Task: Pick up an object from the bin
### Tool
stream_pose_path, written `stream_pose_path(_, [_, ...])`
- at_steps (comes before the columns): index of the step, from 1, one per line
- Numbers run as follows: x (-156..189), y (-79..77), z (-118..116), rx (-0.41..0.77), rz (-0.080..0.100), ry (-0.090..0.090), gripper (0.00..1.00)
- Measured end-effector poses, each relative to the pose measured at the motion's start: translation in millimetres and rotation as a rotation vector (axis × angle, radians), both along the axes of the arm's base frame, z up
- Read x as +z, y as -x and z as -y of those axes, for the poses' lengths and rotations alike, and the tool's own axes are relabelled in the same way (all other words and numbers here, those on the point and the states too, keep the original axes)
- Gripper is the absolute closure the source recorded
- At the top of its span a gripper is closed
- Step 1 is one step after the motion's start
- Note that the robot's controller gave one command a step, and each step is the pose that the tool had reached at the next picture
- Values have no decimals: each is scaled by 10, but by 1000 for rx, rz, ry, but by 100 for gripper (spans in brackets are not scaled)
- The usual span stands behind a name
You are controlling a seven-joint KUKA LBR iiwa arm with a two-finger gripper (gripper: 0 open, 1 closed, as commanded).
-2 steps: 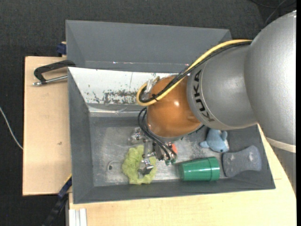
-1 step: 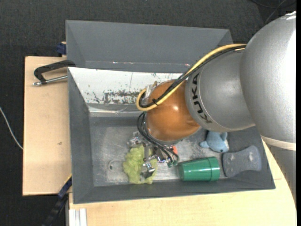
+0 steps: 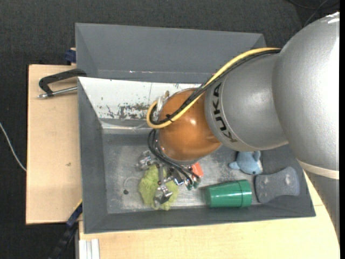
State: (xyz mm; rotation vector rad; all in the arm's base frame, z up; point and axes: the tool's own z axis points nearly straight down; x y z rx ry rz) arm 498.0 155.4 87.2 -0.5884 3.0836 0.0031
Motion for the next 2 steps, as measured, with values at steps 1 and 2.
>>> stream_pose_path(1, [-121, -8, 628, 352, 8, -3, 100])
stream_pose_path(2, [-121, -8, 628, 352, 8, -3, 100])
